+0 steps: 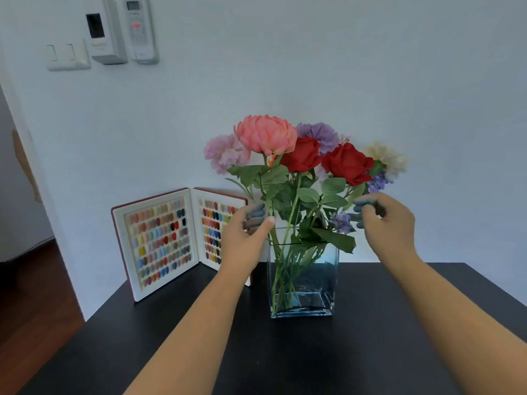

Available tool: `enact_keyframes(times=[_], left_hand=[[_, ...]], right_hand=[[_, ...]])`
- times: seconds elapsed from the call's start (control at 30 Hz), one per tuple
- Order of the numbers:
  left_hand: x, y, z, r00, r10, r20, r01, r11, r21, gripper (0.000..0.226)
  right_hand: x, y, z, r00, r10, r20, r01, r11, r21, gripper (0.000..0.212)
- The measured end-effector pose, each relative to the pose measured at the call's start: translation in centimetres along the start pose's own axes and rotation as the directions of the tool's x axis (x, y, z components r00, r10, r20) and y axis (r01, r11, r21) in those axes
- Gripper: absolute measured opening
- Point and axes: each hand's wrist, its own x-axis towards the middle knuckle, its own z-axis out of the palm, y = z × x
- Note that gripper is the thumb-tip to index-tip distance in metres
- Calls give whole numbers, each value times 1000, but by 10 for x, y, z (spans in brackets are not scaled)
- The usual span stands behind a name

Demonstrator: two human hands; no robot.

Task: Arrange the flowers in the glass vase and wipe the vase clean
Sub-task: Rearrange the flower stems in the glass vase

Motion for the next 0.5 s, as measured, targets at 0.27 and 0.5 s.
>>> enact_keyframes(times=[0.27, 0.5], left_hand=[[-22, -17, 20, 995, -20, -99, 28, 996, 85, 41], [-18, -21, 20, 986, 107, -129, -50, 924, 380, 34]], right_hand=[[34, 46, -2, 770, 501, 395, -478, 863, -162, 28], [43, 28, 26, 780, 390, 490, -402, 912, -86, 8]])
